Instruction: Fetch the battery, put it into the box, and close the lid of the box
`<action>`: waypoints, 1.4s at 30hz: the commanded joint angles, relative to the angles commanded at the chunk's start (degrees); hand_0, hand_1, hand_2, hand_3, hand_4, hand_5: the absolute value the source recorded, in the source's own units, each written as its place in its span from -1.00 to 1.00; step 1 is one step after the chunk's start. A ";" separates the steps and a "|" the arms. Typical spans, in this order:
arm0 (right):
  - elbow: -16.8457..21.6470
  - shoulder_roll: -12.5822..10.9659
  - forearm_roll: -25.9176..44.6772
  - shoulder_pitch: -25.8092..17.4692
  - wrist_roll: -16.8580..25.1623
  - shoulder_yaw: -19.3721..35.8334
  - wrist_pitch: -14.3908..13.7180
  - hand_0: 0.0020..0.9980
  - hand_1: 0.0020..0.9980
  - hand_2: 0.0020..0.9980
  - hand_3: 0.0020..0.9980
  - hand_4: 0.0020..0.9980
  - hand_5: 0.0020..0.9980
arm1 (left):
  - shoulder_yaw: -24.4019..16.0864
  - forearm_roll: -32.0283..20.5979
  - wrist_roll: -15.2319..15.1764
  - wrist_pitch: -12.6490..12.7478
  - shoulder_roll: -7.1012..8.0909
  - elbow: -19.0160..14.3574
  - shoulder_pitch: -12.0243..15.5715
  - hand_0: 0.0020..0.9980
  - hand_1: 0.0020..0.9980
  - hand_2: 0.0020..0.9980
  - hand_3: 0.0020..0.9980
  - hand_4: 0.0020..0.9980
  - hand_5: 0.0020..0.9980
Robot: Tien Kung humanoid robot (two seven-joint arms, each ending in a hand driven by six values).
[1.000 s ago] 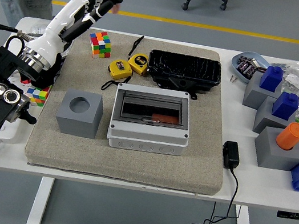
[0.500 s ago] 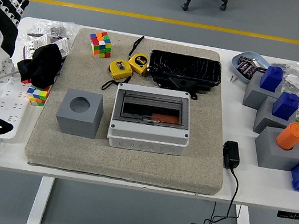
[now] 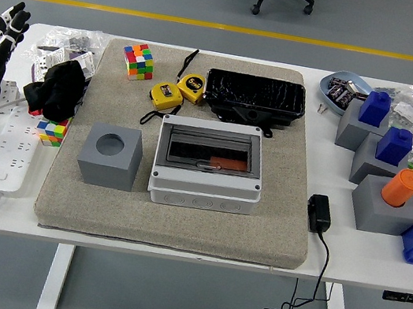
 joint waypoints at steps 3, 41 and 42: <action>0.00 -0.04 0.18 -0.05 0.01 -0.05 -0.01 0.68 0.64 0.57 0.64 1.00 1.00 | 0.08 -0.83 -0.06 0.04 -0.04 0.10 0.07 1.00 1.00 1.00 0.92 1.00 0.89; 0.00 0.25 -2.93 -0.12 0.48 3.66 2.18 0.81 0.75 0.71 0.77 1.00 1.00 | 0.87 0.24 1.14 -3.33 -0.83 0.73 -0.82 0.84 0.83 0.79 0.72 1.00 0.66; 0.00 0.24 -3.15 -0.09 0.38 3.82 2.42 0.94 0.82 0.78 0.82 1.00 1.00 | 1.00 0.15 1.15 -3.33 -0.69 1.06 -1.12 0.84 0.83 0.79 0.72 1.00 0.67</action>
